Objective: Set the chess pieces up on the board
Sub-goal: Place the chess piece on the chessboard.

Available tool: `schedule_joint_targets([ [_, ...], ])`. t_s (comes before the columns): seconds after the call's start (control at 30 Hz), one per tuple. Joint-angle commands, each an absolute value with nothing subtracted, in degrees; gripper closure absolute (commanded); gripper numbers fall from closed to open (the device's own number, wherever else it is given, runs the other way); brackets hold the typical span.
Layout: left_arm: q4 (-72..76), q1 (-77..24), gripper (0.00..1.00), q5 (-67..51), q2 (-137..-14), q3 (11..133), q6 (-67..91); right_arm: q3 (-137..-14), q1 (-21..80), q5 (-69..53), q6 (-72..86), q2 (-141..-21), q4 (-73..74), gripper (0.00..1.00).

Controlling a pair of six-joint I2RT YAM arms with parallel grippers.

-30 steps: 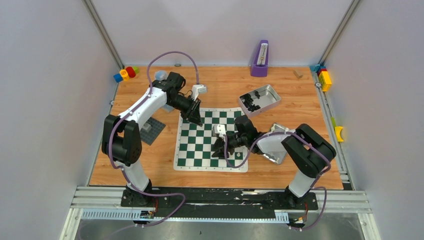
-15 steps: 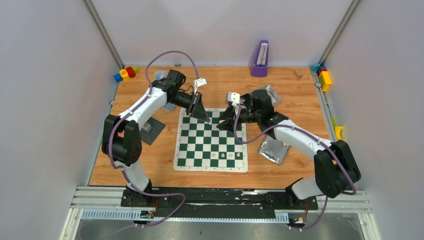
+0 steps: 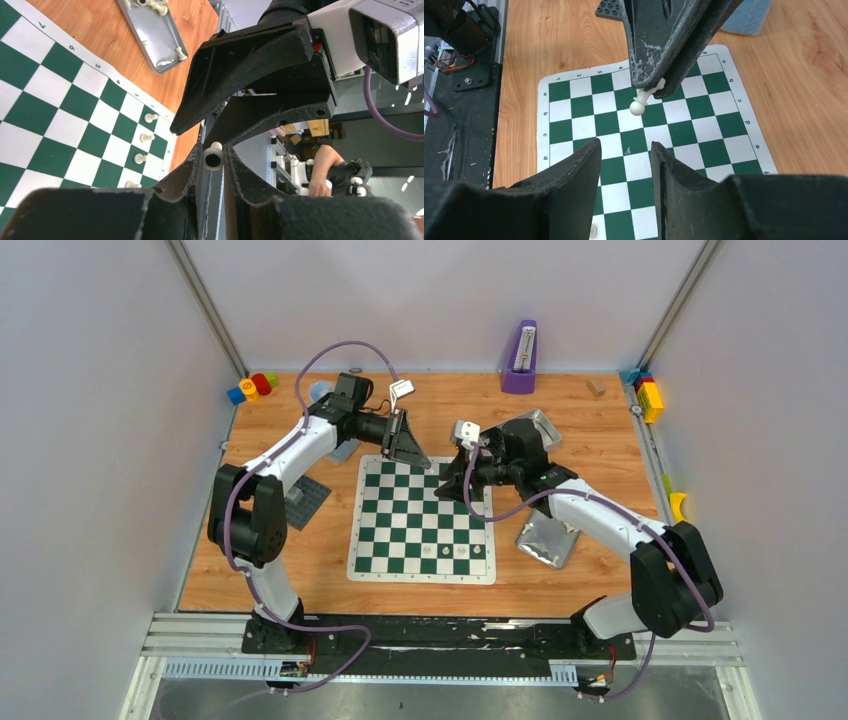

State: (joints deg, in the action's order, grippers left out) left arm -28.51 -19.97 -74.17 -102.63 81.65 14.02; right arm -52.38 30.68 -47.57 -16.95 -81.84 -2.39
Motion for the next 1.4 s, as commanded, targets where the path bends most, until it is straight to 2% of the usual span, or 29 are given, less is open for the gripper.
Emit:
schedule_joint_targets([
  [0.0,-19.93,-20.04,1.0,-76.39,-102.69,79.68,21.88,-54.98,30.89,-45.48,-15.19,-79.43,-3.05,0.57],
  [0.5,-16.99,-20.17,1.0,-75.94,-103.15,78.14,24.45,-56.58,31.02,-44.29,-13.68,-78.91,-3.32,0.59],
  [1.2,-16.0,-20.56,1.0,-76.71,-103.58,77.74,25.36,-58.71,32.21,-43.96,-13.52,-81.62,-3.08,0.69],
  [1.37,-15.99,-20.65,1.0,-76.92,-103.44,77.74,25.35,-59.21,32.26,-43.41,-13.71,-82.26,-3.08,0.74],
])
